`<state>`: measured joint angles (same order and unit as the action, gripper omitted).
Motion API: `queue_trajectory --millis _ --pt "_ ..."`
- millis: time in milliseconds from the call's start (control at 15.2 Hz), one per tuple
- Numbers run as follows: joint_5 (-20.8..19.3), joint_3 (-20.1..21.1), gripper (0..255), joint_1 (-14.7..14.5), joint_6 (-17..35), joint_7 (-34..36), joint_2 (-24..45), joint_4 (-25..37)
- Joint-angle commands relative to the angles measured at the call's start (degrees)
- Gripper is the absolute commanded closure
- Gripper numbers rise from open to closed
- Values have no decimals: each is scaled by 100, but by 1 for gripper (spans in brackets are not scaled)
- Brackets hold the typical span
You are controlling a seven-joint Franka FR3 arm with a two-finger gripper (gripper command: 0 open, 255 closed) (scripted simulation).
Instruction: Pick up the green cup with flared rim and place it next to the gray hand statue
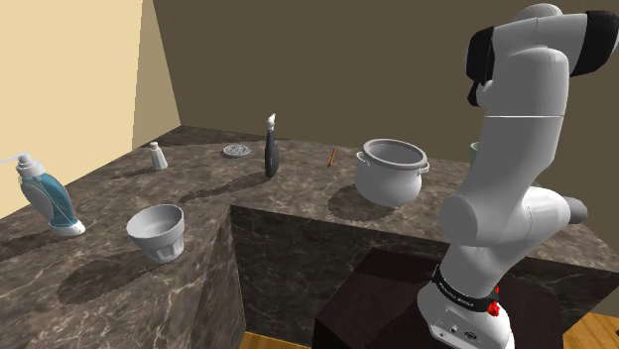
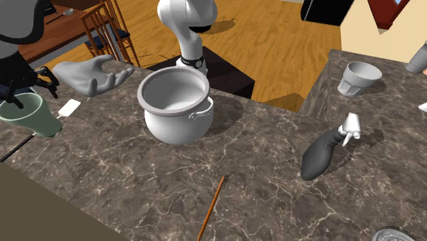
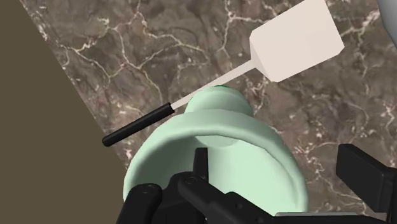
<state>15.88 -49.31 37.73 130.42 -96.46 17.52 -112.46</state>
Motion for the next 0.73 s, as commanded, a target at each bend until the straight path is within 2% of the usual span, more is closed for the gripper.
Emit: queue_trajectory --millis 0,66,330,660 --pt "0 0 0 0 0 0 0 0" --pt "0 0 0 0 0 0 0 0" --pt "-544 -257 0 -286 -547 354 -524 207" --pt "-546 -252 0 -281 -546 356 -525 207"
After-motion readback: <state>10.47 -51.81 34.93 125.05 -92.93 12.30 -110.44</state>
